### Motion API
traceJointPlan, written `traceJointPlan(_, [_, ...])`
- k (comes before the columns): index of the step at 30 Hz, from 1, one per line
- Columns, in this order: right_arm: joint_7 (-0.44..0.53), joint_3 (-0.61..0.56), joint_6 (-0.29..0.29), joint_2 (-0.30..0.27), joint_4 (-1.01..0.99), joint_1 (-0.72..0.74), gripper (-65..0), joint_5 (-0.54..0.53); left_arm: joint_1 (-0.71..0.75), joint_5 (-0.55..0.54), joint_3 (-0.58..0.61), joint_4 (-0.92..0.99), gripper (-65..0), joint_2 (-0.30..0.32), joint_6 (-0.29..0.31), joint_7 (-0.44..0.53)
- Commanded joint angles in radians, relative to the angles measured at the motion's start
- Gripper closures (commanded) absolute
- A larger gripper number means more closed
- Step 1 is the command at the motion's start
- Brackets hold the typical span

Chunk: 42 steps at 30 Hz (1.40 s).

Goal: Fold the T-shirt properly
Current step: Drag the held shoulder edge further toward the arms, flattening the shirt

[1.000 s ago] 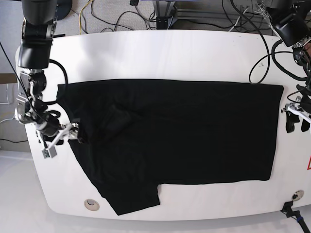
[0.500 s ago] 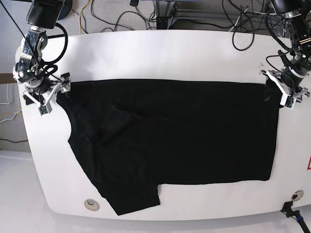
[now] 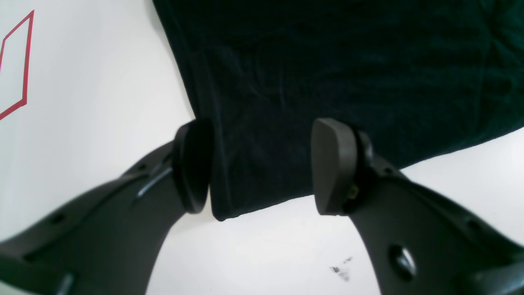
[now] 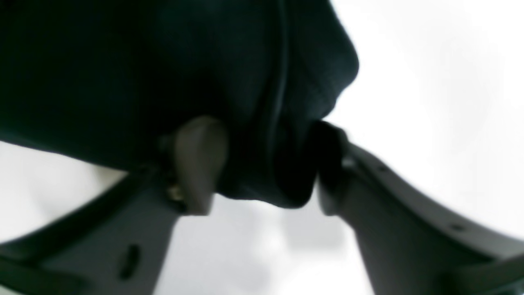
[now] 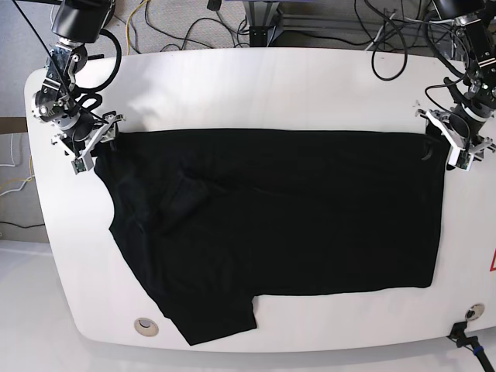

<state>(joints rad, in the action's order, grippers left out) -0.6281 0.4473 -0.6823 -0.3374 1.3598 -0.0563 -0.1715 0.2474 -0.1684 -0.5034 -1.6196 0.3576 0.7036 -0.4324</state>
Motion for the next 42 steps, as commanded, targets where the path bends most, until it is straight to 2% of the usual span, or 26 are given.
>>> traceJointPlan(1, [-0.023, 0.003, 0.003, 0.001, 0.005, 0.003, -24.9, 0.028, -0.009, -0.010, -0.008, -0.014, -35.4, 0.019, -0.005, 0.019])
traceJointPlan(5, [-0.025, 0.003, 0.003, 0.019, 0.005, 0.002, -1.1, 0.036, -0.015, -0.010, -0.010, 0.017, -35.4, 0.019, -0.005, 0.019])
traceJointPlan(6, [-0.025, 0.003, 0.003, 0.019, 0.005, 0.000, 0.0, 0.034, -0.016, -0.010, -0.022, 0.046, -35.4, 0.019, -0.005, 0.019])
traceJointPlan(14, [-0.029, 0.003, 0.003, 0.021, 0.005, 0.000, 0.0, 0.031, -0.058, -0.015, -0.056, 0.255, -35.8, 0.021, -0.005, 0.017])
traceJointPlan(27, [-0.028, 0.000, 0.003, 0.059, 0.007, -0.021, 0.0, 0.036, -0.093, -0.010, -0.007, 0.341, -35.2, 0.019, -0.005, 0.017])
traceJointPlan(29, [-0.028, 0.000, 0.003, 0.059, 0.007, -0.021, 0.0, 0.036, -0.093, -0.010, -0.007, 0.341, -31.8, 0.019, -0.005, 0.017])
traceJointPlan(30, [-0.028, 0.000, 0.003, 0.059, 0.007, -0.021, 0.0, 0.036, -0.093, -0.010, -0.007, 0.341, -27.2, 0.019, -0.005, 0.017])
traceJointPlan(33, [-0.028, 0.000, 0.003, 0.059, 0.007, -0.021, 0.0, 0.030, -0.092, -0.009, -0.007, 0.342, -8.0, 0.019, -0.005, 0.017])
traceJointPlan(35, [-0.028, 0.000, 0.003, 0.059, 0.008, -0.021, 0.0, 0.030, -0.089, -0.009, -0.007, 0.342, 0.0, 0.019, -0.005, 0.017])
traceJointPlan(42, [-0.029, 0.005, 0.003, 0.056, 0.050, -0.096, 0.0, 0.030, -0.012, -0.010, -0.008, 0.295, 0.0, 0.019, -0.005, 0.014])
